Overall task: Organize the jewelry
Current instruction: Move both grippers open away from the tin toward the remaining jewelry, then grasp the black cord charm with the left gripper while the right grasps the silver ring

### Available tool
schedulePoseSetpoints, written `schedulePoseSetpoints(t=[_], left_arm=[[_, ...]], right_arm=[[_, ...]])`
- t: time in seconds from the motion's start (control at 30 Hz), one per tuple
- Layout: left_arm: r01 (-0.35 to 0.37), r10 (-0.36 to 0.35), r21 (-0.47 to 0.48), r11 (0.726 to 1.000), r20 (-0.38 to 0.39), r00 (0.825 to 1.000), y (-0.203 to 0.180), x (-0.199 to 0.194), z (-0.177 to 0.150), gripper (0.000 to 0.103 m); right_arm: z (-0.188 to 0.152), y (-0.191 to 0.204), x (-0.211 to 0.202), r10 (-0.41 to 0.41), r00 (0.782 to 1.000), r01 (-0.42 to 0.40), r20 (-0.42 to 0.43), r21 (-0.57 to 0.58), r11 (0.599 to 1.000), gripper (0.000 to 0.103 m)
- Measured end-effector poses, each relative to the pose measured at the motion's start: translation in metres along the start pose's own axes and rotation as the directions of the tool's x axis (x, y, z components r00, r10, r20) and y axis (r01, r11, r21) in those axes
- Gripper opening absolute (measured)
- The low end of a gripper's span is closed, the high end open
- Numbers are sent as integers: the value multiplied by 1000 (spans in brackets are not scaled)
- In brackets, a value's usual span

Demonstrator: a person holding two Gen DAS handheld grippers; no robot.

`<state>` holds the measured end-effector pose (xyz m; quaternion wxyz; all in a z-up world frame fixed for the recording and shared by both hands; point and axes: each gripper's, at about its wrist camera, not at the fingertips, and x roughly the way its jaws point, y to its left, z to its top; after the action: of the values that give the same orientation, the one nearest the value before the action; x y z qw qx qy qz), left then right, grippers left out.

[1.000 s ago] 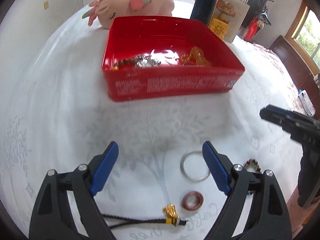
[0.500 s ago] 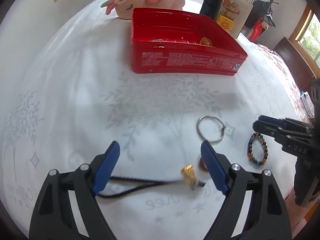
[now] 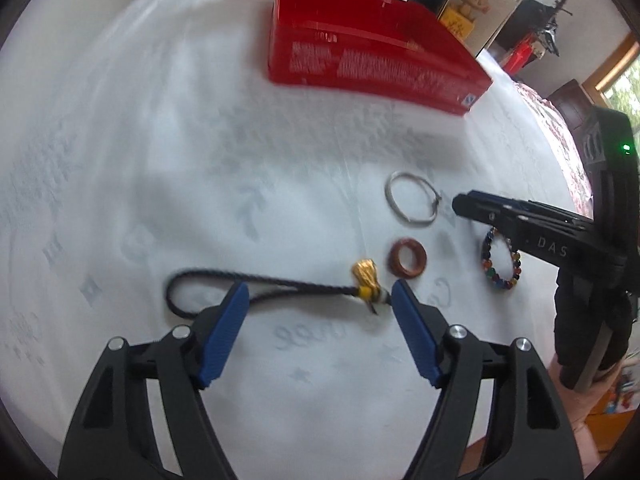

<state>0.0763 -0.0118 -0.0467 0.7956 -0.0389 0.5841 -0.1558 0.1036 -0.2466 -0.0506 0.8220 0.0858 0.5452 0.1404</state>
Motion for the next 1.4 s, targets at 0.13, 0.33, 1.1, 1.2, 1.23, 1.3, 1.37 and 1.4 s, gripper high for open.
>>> schedulePoseSetpoints(t=[0.13,0.33,1.1,1.2,1.23,1.3,1.37,1.4], left_arm=[[-21,20,-50,999,-30,999,-4,14,5,64],[-34,31,-88,996,-37,999,-10,19,10,63],[-146,133,-144,979,-96,986,-32,37,21,30],[-138,126,-132,982,-93,988,-24,36,23,15],[-124,112,-126,984,-93,989,-21,36,23,15],[-125,115,-112,986,-87,990,-18,34,23,14],[-113,106,-88,990,-81,991,-18,34,24,14],[-108,102,-82,991,-79,992,-18,34,25,14]], right_arm=[[-1,0,-2,3,1000,-3,3,-2,1000,27],[0,0,0,11,1000,-11,10,-11,1000,27],[-1,-3,-2,29,999,-29,29,-11,1000,27],[-1,-3,-3,35,999,-34,30,-15,999,28],[-1,-3,-3,35,999,-35,30,-18,999,28],[0,-1,-2,38,999,-37,26,-22,999,28],[0,1,2,44,999,-44,13,-27,999,28],[0,2,4,41,999,-41,7,-29,999,28]])
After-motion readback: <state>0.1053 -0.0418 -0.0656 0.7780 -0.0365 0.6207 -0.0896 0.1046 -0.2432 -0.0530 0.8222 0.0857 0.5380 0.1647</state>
